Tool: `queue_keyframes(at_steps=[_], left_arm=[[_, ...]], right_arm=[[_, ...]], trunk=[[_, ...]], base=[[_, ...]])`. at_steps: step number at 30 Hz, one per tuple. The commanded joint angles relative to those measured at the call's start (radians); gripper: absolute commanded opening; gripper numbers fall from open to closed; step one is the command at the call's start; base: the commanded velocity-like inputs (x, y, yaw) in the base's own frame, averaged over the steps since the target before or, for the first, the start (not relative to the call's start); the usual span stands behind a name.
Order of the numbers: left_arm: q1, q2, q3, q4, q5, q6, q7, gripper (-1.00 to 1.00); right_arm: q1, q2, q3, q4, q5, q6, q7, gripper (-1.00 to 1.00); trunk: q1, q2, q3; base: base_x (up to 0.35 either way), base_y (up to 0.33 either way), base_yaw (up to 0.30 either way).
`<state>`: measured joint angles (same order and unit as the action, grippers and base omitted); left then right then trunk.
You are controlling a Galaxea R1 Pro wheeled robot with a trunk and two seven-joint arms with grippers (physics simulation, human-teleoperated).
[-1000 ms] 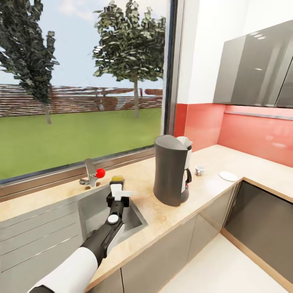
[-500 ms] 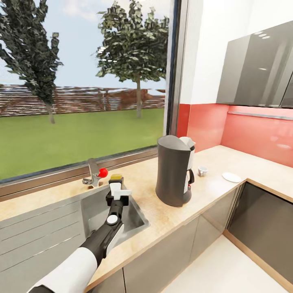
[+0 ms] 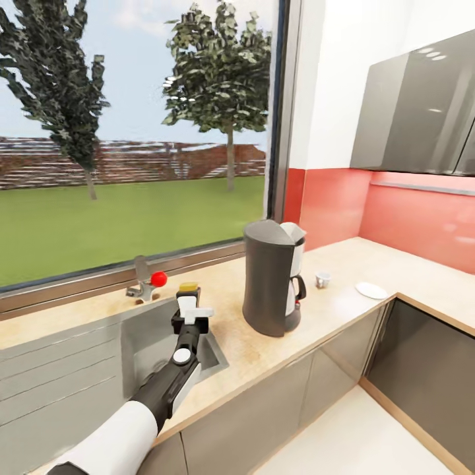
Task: Set up a coffee station on the kitchen countertop: keep the coffee maker on the countertop, move the bottle of coffee from the kitchen shelf to the counter next to the coffee maker, place a paper coffee filter on top of the coffee maker, put the saucer next to the coffee maker with the coffee cup on the saucer, and place the electric kettle next to the coffee maker.
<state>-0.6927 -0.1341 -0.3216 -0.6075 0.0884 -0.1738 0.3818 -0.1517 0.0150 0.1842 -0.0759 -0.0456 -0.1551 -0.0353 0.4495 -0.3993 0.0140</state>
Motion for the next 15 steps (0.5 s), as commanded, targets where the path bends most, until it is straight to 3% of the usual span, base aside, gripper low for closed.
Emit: queue_keyframes(at_steps=[1,7,15], left_arm=[[-0.001,0.001,-0.007,0.002,0.007,-0.005,0.006,-1.0],[-0.001,0.001,-0.008,0.002,0.007,-0.006,0.005,-1.0],[-0.001,0.0,-0.009,-0.001,0.005,-0.006,0.006,-1.0]], right_arm=[[0.0,0.0,0.008,0.001,-0.005,-0.003,-0.004,1.0],[0.0,0.0,0.008,0.001,-0.005,-0.003,-0.003,1.0],[0.0,0.0,0.008,0.001,-0.006,-0.002,-0.003,1.0]], trunk=[[0.001,-0.001,0.0],[0.001,-0.001,0.0],[0.001,-0.001,0.0]], base=[[0.088,-0.269,0.256],[0.219,-0.188,0.203],[0.102,-0.03,0.014]])
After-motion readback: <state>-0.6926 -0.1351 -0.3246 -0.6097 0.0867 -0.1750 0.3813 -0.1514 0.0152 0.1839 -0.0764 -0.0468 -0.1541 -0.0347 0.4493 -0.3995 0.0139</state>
